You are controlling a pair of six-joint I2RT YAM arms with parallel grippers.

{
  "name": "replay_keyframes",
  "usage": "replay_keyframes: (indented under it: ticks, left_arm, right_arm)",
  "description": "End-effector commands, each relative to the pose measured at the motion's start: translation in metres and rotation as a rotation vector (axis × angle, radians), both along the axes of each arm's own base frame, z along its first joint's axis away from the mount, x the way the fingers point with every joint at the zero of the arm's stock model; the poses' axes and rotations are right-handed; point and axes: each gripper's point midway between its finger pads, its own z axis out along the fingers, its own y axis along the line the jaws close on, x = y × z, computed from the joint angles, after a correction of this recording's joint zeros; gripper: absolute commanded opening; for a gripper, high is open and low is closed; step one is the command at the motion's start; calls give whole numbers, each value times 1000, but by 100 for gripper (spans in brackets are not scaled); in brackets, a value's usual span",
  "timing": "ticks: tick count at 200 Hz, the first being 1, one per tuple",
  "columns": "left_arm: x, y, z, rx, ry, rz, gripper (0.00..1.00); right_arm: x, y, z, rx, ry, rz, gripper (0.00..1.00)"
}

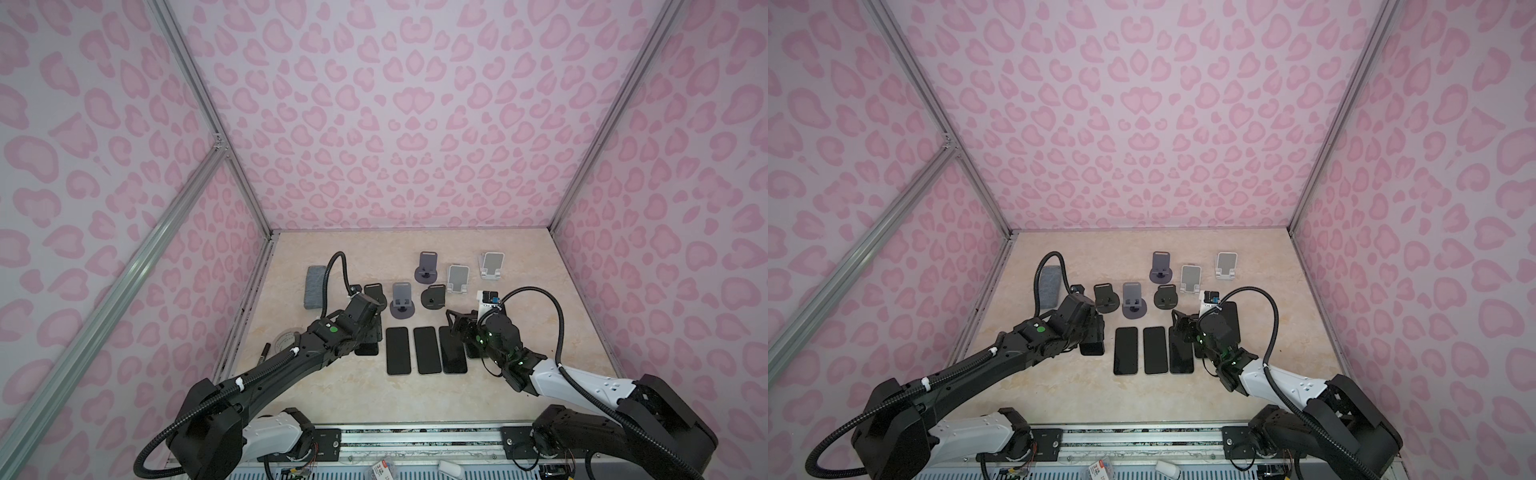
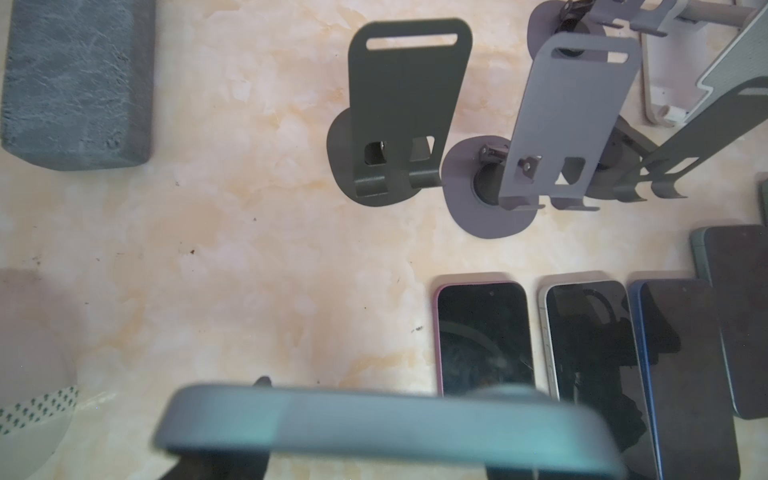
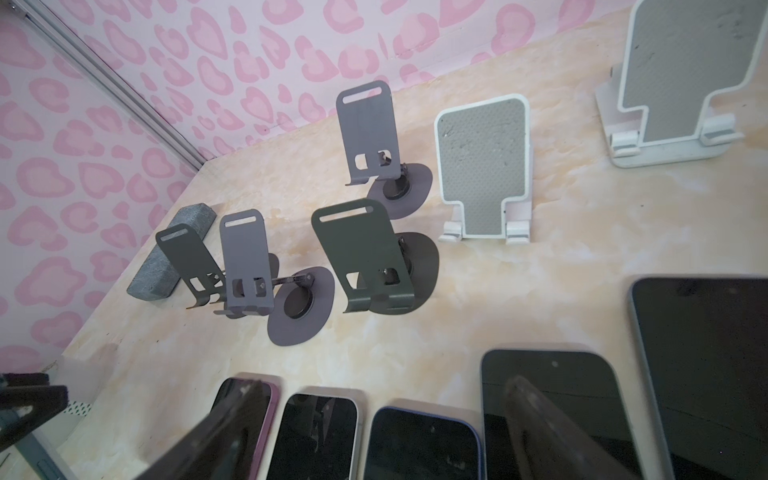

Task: Remove the phone from the phone stand
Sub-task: 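Carry the teal-edged phone nearer and lower it beside the purple-edged phone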

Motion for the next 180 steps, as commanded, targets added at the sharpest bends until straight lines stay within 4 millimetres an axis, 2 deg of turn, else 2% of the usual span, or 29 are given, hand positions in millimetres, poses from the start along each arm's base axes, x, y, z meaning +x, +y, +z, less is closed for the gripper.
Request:
replay_keyframes:
  ticks: [1, 69, 138, 180]
  left_arm:
    - [-6, -4, -10, 5, 37, -9, 63]
    - [-26, 3, -31, 71, 158, -23, 63]
    - [-27, -1, -54, 83, 213, -22, 63]
    - [-25, 0, -60, 99, 218, -8, 63]
  right_arm:
    - [3, 2, 7, 19, -25, -2, 92]
    - [3, 2, 7, 5, -20, -3, 92]
    - [4, 1, 6, 0, -15, -7, 92]
    - [4, 2, 4, -4, -8, 0, 92]
